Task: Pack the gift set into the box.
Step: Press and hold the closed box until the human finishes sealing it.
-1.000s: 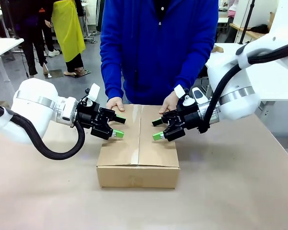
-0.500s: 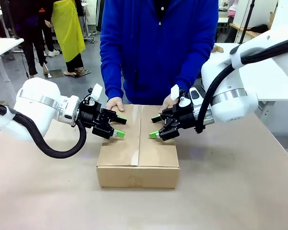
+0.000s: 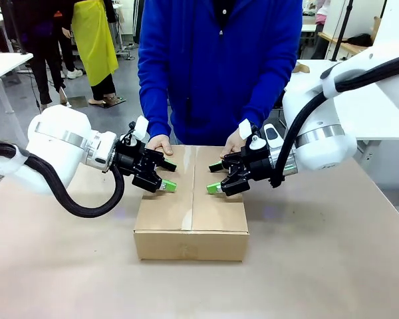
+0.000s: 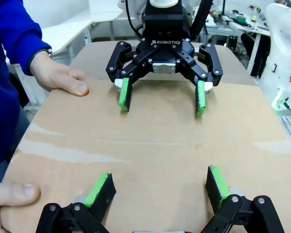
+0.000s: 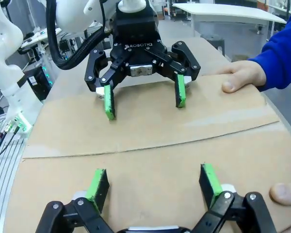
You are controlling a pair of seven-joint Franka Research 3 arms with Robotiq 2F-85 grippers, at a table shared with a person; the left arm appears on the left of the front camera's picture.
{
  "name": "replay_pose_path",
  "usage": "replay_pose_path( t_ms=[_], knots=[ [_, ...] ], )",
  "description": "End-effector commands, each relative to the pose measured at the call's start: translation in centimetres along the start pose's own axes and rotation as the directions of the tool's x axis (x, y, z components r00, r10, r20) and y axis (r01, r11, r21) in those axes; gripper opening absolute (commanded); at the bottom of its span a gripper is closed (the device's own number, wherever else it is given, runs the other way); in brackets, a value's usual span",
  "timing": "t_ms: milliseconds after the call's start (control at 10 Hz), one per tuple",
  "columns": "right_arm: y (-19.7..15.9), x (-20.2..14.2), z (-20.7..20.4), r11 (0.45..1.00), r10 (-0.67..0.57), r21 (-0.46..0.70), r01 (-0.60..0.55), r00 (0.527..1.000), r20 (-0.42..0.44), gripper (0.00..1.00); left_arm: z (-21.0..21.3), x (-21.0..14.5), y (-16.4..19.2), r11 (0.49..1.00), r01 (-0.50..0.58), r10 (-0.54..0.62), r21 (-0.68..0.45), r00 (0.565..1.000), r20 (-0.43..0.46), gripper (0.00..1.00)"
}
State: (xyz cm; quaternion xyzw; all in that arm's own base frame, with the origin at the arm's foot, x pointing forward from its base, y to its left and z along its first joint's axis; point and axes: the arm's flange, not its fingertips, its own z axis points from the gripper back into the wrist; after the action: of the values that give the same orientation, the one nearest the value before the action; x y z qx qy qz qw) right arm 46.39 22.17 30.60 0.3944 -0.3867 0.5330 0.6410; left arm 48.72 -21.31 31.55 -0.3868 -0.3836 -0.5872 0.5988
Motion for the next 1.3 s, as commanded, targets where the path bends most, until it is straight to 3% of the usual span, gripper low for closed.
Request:
replay_pose_path(
  t_ms=[0,100,1200],
  knots=[
    [0.13,0.17,-0.16,1.000,0.014,-0.023,-0.015,1.000,-0.024,1.00,0.10,-0.75,0.55,0.997,-0.009,0.013,0.078,0.999,-0.050,1.00],
    [0.13,0.17,-0.16,1.000,0.014,-0.023,-0.015,1.000,-0.024,1.00,0.00,0.00,0.00,1.000,0.000,0.000,0.000,1.000,0.000,1.00],
    [0.13,0.17,-0.16,1.000,0.014,-0.023,-0.015,1.000,-0.024,1.00,0.00,0.00,0.00,1.000,0.000,0.000,0.000,1.000,0.000,1.00]
  ],
)
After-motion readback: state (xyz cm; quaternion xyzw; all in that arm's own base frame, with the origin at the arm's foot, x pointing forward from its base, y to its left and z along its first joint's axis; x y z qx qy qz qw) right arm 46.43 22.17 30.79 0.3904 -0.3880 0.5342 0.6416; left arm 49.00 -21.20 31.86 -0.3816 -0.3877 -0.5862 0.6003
